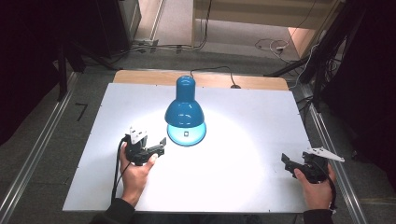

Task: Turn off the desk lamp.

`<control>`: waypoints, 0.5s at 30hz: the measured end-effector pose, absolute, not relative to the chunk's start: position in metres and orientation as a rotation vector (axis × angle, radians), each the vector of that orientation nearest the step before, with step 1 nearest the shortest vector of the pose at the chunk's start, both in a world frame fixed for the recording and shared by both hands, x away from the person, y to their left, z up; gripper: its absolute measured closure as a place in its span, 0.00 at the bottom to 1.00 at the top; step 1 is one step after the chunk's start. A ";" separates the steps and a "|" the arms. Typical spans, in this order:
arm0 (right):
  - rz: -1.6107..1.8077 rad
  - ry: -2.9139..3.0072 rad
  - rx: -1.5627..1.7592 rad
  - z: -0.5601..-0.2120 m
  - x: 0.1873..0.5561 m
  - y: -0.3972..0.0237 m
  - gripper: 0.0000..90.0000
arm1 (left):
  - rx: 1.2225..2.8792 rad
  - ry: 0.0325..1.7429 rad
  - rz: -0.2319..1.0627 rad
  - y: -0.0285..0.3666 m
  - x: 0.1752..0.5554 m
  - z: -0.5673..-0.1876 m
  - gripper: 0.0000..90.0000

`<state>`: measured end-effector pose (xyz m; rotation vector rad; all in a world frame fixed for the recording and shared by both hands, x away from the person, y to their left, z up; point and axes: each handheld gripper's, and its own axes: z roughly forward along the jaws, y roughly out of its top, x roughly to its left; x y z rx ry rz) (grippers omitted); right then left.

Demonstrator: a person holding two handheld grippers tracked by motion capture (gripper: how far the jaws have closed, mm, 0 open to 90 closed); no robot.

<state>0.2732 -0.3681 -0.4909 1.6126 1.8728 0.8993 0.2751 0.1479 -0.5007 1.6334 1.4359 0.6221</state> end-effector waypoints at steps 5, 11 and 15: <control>0.900 1.876 1.608 -0.491 0.273 -0.368 0.16 | 1.646 1.432 0.625 0.142 0.277 -0.502 0.29; 0.903 1.873 1.608 -0.491 0.273 -0.369 0.16 | 1.644 1.426 0.623 0.138 0.280 -0.500 0.34; 0.905 1.877 1.605 -0.491 0.273 -0.368 0.16 | 1.655 1.420 0.618 0.135 0.283 -0.499 0.36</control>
